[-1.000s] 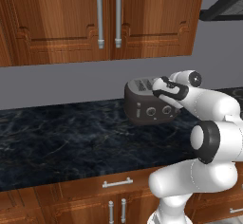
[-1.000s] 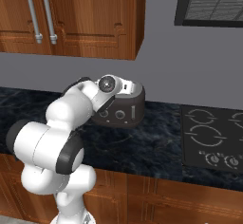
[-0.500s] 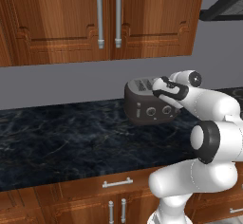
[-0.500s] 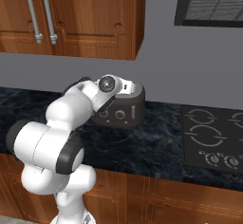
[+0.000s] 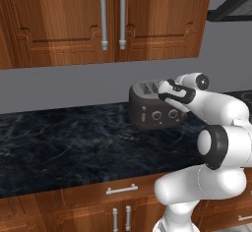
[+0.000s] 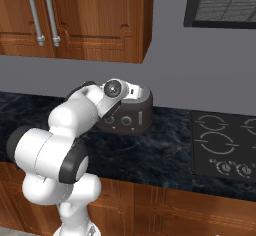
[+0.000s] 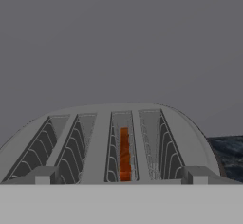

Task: Start the toaster. Once the lever pops up, take the bread to the plate on the dining counter.

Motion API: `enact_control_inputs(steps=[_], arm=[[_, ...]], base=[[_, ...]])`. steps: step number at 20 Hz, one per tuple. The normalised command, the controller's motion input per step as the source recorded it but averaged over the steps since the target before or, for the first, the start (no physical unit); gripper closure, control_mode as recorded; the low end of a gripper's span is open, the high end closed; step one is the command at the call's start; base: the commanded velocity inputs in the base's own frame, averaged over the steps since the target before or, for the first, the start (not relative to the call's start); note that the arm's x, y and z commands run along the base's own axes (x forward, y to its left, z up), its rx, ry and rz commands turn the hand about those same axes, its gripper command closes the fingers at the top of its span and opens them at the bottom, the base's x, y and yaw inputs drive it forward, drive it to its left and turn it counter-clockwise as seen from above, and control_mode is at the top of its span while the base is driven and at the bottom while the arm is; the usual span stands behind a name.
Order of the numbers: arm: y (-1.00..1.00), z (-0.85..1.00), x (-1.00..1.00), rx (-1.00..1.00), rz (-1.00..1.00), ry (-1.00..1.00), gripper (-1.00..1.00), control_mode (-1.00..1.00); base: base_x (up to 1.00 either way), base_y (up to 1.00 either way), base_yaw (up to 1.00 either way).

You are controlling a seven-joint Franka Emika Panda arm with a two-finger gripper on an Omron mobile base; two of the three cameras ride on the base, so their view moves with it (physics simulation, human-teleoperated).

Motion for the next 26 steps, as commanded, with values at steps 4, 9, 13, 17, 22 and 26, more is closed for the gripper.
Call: enact_control_inputs(steps=[4,9,13,17,22,26], arm=[[0.0,0.0,0.0,0.0,0.0,0.0,-1.0,-1.0],[0.0,0.0,0.0,0.0,0.0,0.0,-1.0,-1.0],[0.0,0.0,0.0,0.0,0.0,0.0,-1.0,-1.0],[0.0,0.0,0.0,0.0,0.0,0.0,-1.0,-1.0],[0.0,0.0,0.0,0.0,0.0,0.0,-1.0,-1.0],[0.0,0.0,0.0,0.0,0.0,0.0,-1.0,-1.0]], base=[[0.0,0.0,0.0],[0.0,0.0,0.0],[0.0,0.0,0.0],[0.0,0.0,0.0],[0.0,0.0,0.0],[0.0,0.0,0.0]])
